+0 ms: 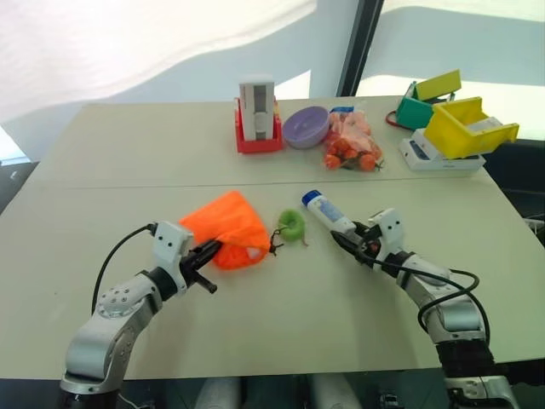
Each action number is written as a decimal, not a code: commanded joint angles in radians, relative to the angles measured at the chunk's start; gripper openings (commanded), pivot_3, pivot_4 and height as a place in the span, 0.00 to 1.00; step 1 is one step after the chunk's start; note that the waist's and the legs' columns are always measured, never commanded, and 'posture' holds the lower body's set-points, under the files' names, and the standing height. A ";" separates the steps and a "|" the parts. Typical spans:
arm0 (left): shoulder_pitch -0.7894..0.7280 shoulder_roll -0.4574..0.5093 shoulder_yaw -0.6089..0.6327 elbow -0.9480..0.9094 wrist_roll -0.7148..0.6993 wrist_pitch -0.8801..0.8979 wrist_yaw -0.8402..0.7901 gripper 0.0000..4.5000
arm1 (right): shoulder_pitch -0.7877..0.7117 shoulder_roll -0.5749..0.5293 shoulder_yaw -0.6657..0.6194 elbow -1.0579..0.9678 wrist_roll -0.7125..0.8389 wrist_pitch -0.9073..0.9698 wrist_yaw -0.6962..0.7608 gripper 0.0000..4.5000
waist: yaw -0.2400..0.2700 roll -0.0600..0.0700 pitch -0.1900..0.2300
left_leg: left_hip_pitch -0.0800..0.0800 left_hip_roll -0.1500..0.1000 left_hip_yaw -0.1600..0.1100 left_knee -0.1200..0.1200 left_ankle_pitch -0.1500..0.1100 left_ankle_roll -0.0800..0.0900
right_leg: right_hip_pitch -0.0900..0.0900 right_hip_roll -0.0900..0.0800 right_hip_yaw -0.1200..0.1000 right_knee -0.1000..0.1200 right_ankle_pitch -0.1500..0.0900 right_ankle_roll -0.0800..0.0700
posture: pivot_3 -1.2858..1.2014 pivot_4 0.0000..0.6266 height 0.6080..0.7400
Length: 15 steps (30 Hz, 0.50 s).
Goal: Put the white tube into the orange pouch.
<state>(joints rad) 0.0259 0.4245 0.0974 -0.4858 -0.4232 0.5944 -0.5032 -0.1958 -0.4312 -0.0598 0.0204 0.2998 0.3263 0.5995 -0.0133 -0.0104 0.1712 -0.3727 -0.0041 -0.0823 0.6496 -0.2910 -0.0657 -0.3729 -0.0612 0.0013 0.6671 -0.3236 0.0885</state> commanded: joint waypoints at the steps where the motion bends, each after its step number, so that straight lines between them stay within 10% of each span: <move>1: -0.013 -0.003 -0.001 -0.047 -0.010 0.003 0.021 0.00 | 0.009 -0.005 -0.016 -0.052 0.007 -0.018 0.007 0.59 | 0.000 0.000 0.000 | 0.000 0.000 0.000 0.000 0.000 0.000 | 0.000 0.000 0.000 0.000 0.000 0.000 | 0.52 0.24 1.00; 15: -0.077 -0.025 0.062 -0.055 -0.159 0.127 0.068 0.00 | 0.139 -0.138 0.024 -0.382 0.076 0.025 0.170 0.59 | -0.002 0.001 0.001 | 0.000 0.000 -0.001 0.000 0.000 0.000 | 0.000 0.001 0.000 0.000 0.000 0.000 | 0.52 0.24 1.00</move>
<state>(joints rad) -0.0452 0.3908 0.1375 -0.5204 -0.5646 0.7199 -0.4325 -0.0524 -0.5663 -0.0245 -0.3106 0.3599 0.3533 0.7726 -0.0149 -0.0098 0.1718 -0.3724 -0.0040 -0.0829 0.6495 -0.2910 -0.0656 -0.3726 -0.0602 0.0009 0.6668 -0.3236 0.0886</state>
